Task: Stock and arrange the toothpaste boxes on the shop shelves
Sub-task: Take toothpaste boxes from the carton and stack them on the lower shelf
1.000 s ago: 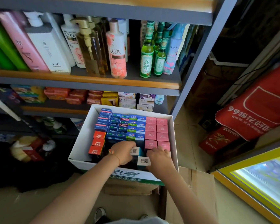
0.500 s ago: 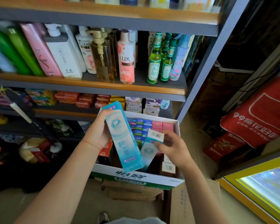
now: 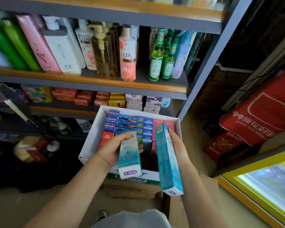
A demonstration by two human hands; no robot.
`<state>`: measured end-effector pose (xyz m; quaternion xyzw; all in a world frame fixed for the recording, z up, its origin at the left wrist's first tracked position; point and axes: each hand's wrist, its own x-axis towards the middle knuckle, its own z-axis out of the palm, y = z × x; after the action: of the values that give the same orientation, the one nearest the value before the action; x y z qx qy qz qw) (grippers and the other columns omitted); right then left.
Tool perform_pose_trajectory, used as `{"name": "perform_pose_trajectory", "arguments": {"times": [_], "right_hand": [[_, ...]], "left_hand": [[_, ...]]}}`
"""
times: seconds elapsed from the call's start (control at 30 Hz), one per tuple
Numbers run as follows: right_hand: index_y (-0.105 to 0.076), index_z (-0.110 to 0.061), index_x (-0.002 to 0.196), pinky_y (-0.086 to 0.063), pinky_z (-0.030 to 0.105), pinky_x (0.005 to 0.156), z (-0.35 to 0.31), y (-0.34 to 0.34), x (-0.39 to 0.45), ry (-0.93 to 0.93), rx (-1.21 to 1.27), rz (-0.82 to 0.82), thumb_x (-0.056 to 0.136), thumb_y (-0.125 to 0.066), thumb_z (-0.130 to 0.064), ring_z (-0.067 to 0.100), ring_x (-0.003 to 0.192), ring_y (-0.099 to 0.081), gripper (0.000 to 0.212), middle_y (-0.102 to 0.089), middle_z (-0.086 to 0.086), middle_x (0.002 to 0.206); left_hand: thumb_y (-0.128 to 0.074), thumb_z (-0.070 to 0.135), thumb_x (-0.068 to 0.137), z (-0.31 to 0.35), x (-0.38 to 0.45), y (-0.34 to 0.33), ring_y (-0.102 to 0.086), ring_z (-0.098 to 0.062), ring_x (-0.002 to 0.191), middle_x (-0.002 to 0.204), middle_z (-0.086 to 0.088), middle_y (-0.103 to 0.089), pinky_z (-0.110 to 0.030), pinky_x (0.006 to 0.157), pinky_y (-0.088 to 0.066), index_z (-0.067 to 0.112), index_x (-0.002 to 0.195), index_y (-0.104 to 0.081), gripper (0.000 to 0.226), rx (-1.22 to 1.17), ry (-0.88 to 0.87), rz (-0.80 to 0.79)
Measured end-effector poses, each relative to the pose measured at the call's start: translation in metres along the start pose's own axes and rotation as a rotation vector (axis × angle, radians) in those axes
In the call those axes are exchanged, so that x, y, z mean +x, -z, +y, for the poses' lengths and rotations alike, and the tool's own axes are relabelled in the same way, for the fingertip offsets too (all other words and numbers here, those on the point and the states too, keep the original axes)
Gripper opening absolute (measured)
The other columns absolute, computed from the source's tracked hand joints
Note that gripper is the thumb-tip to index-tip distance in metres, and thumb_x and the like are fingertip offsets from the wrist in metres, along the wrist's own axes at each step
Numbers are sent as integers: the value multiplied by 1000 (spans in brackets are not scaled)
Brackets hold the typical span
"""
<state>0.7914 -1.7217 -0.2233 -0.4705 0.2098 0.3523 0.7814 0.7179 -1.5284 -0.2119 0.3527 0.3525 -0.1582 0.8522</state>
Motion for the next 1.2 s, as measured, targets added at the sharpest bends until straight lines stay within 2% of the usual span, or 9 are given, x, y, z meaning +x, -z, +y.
{"name": "perform_pose_trajectory", "arguments": {"times": [0.13, 0.27, 0.4, 0.47, 0.63, 0.77, 0.9, 1.03, 1.2], "right_hand": [[-70, -12, 92, -57, 31, 56, 1, -13, -8, -63, -57, 18, 92, -59, -49, 24, 61, -70, 38, -75, 12, 83], [-66, -14, 100, -54, 26, 45, -3, -18, -7, -32, -99, 84, 94, -60, -44, 20, 58, -71, 31, -75, 7, 78], [-68, -12, 101, -59, 41, 75, 9, -25, -4, 20, -184, 167, 90, -63, -37, 31, 83, -74, 29, -76, 12, 91], [-68, -10, 103, -57, 47, 85, 15, -28, 0, 60, -231, 162, 88, -61, -30, 34, 87, -73, 25, -76, 13, 91], [-62, -17, 113, -59, 42, 82, 28, -45, -4, 37, -371, 45, 88, -63, -33, 25, 82, -75, 30, -75, 9, 97], [-63, -20, 108, -57, 46, 91, 49, -76, -14, 38, -562, -31, 90, -64, -49, 20, 87, -74, 34, -76, 3, 95], [-65, -16, 116, -59, 41, 82, 85, -126, -25, -23, -425, -115, 94, -61, -45, 25, 87, -74, 37, -76, 9, 100], [-67, -11, 114, -55, 30, 54, 139, -199, -32, -77, -261, -230, 90, -57, -54, 21, 61, -67, 50, -72, 9, 80], [-68, -18, 101, -55, 27, 55, 232, -329, -49, 19, -600, -290, 93, -53, -55, 16, 62, -69, 40, -74, 3, 76]], "left_hand": [[-55, 22, 98, -23, 3, -17, -70, -26, 63, 77, -15, -72, -34, 60, -59, 7, 94, -66, 19, 178, 58, 11], [-55, 28, 99, -34, 3, -24, -73, -21, 68, 82, -9, -76, -31, 67, -54, 13, 98, -67, 19, 274, 11, -24], [-55, 42, 97, -39, 8, -26, -71, -24, 101, 114, -8, -73, -39, 88, -54, 21, 121, -66, 34, 375, -55, -145], [-64, 36, 90, -45, 11, -26, -69, -28, 107, 118, -12, -71, -39, 88, -55, 16, 129, -60, 44, 405, -76, -179], [-80, 35, 72, -38, 9, -7, -71, -31, 99, 110, -15, -72, -45, 87, -56, 13, 127, -60, 62, 283, -215, 9], [-78, 34, 79, -18, -11, 22, -72, -28, 100, 112, -9, -73, -45, 85, -58, 20, 126, -60, 53, 215, -371, 113], [-69, 45, 77, 7, -45, 81, -71, -30, 98, 113, -14, -72, -41, 82, -59, 13, 125, -64, 58, 115, -352, 98], [-59, 44, 92, 41, -98, 181, -69, -26, 62, 83, -15, -71, -32, 61, -58, 5, 106, -68, 42, -106, -290, 113], [-50, 44, 98, 84, -177, 332, -67, -28, 56, 73, -17, -66, -31, 51, -58, 5, 100, -63, 41, -308, -379, 174]]}}
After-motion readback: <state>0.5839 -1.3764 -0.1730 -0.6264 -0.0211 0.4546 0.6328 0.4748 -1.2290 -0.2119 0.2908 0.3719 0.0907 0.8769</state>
